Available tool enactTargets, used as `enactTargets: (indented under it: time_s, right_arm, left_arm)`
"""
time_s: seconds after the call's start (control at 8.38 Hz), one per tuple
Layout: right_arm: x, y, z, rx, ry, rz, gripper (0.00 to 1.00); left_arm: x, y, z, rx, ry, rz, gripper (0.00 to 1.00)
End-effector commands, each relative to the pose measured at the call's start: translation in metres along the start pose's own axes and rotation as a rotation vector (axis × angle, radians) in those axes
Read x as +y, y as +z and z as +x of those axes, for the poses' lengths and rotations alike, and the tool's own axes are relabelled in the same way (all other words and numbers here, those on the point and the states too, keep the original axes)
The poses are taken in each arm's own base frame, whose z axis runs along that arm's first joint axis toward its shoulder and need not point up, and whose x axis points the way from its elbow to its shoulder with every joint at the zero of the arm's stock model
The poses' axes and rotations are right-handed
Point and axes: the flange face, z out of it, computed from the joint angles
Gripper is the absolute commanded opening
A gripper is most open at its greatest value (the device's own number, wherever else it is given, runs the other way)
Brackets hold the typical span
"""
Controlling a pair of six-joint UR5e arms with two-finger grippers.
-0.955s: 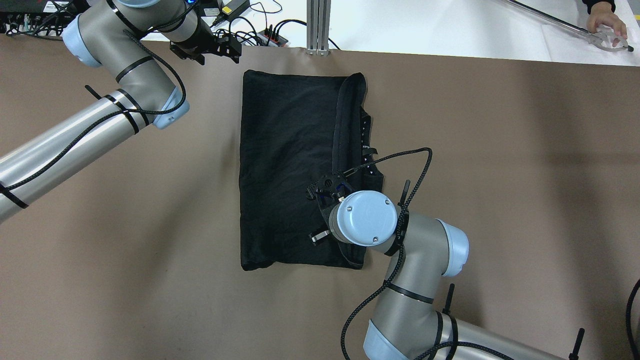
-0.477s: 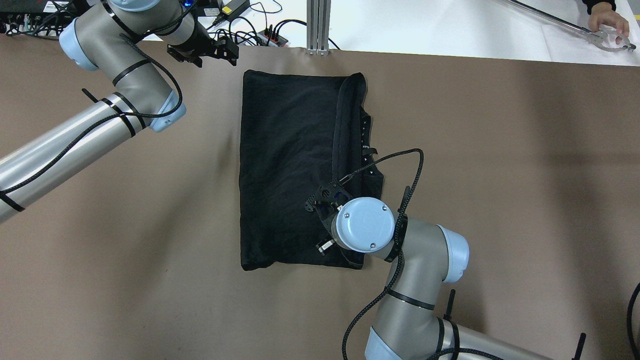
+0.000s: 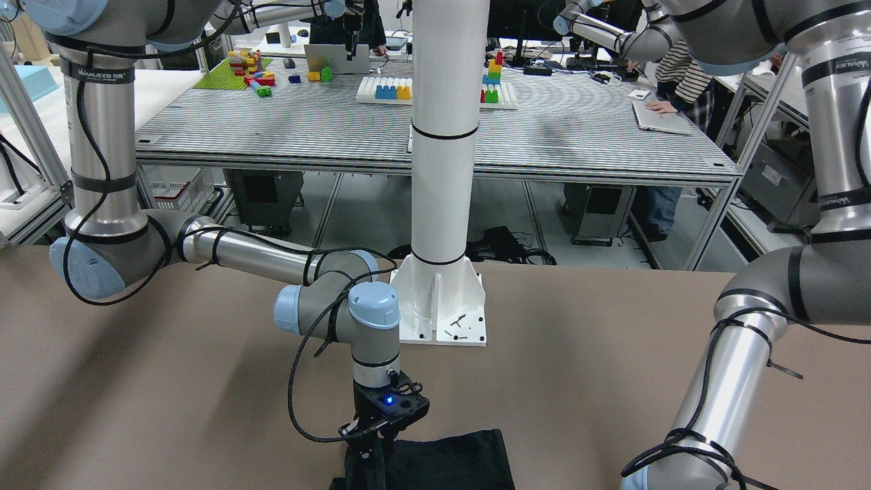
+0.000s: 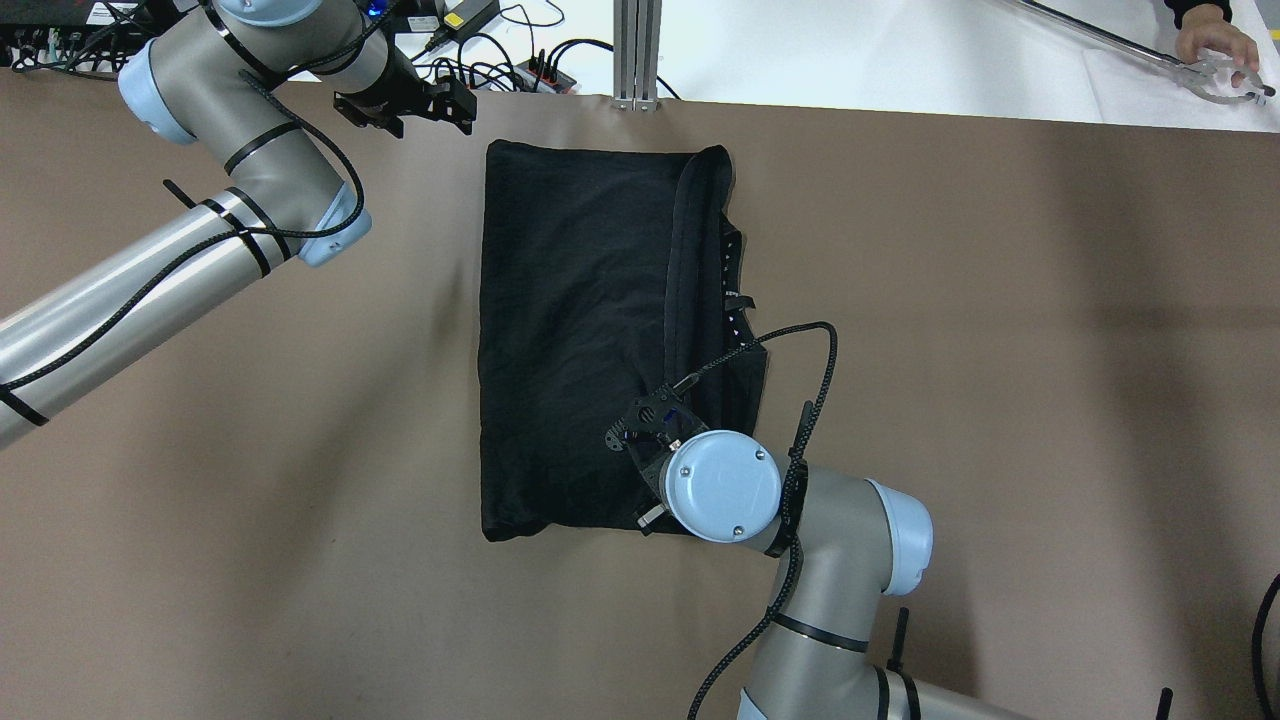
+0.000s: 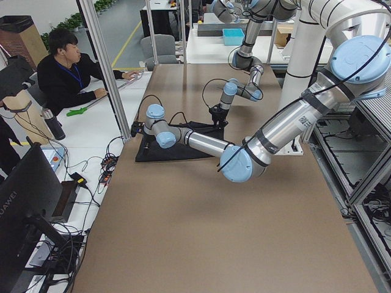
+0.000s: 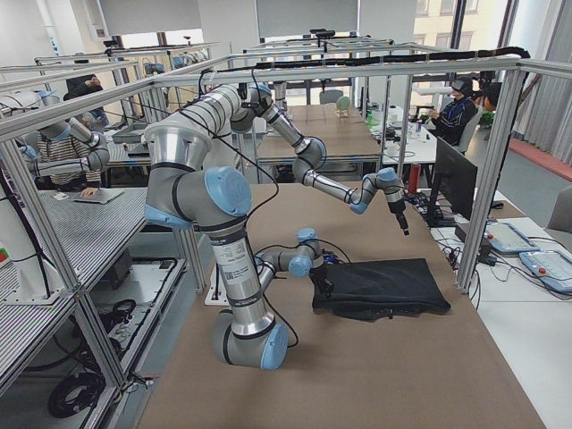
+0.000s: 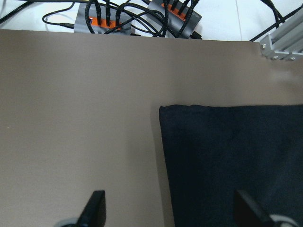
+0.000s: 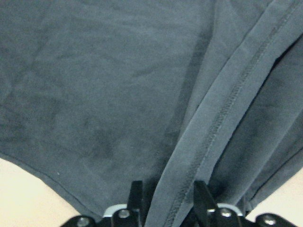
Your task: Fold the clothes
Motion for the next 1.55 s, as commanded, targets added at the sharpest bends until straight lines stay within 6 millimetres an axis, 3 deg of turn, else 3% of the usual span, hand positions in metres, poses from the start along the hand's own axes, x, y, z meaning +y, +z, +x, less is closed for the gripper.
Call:
enactTargets:
  time_s: [0.0,0.36,1.19,1.31,1.43]
  right_arm:
    - [0.009,-0.002,-0.002,0.005,-0.009,0.007,0.48]
    - [0.018,-0.006,0.005,0.006,-0.009,0.009,0.38]
    - [0.016,-0.009,0.003,0.000,-0.009,0.015,0.01]
    - [0.020,-0.007,0.006,-0.004,-0.008,0.010,0.00]
    - [0.038,-0.013,0.017,-0.006,0.000,0.007,0.00]
  left_arm:
    - [0.004,0.003,0.001,0.001,0.002,-0.005,0.95]
    - [0.004,0.003,0.001,0.001,0.001,-0.005,0.95]
    - [0.006,0.006,0.003,0.001,0.003,-0.010,0.95]
    - [0.007,0.005,0.002,0.001,0.003,-0.008,0.95]
    - [0.007,0.005,0.002,0.001,0.003,-0.008,0.95]
